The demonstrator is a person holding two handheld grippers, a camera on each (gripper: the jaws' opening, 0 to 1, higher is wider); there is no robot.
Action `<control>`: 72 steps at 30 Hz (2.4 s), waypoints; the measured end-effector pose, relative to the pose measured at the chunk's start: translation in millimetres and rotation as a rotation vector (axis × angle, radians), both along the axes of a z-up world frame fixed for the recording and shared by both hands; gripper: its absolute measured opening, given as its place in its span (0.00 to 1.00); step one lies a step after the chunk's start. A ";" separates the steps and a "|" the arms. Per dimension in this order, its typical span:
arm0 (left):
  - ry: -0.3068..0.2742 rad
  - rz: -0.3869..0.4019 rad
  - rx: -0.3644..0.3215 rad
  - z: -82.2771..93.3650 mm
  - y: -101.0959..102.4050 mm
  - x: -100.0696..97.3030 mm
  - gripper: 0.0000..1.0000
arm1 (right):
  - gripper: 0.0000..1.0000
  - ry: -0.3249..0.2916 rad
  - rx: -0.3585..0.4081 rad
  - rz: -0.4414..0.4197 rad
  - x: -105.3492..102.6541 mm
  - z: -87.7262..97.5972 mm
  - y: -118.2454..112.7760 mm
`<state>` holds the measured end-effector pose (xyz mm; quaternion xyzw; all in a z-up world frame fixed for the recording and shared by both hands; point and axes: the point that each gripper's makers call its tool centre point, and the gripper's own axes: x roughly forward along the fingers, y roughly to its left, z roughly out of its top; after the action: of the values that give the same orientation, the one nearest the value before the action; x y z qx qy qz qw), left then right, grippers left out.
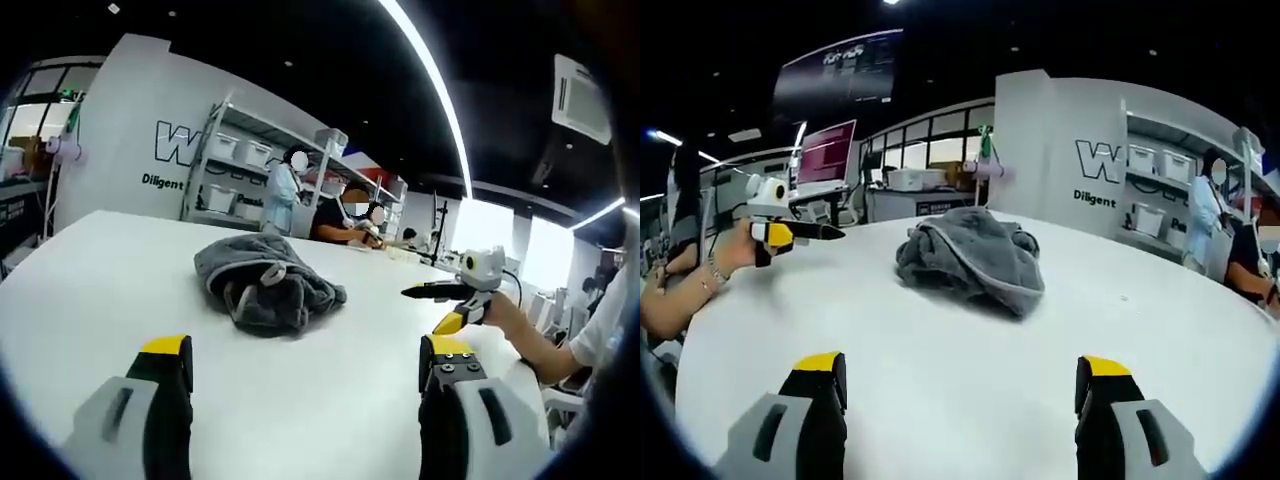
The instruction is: Fold the towel on the table until its edges align and the towel forms a compact rectangular stack.
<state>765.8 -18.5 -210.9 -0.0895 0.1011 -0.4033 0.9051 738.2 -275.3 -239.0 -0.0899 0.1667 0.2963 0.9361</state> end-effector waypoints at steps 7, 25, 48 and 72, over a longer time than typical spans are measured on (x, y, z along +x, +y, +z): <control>0.000 0.000 0.002 -0.3 0.0 -0.2 0.99 | 0.99 0.005 -0.012 0.013 -1.9 -1.8 2.7; -0.002 0.003 0.010 -1.9 -0.6 1.6 0.98 | 0.99 0.023 -0.029 0.049 -4.9 -6.0 8.3; -0.024 0.063 0.015 -4.5 -5.9 9.7 0.95 | 0.99 0.060 -0.046 0.132 -15.5 -15.7 25.3; -0.055 0.101 0.082 -7.1 -7.2 35.9 0.93 | 0.99 0.024 -0.012 0.163 -23.4 4.4 23.4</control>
<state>801.8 -25.7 -218.1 -0.0461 0.0880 -0.3549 0.9296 714.7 -251.9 -234.6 -0.1051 0.1715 0.3716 0.9063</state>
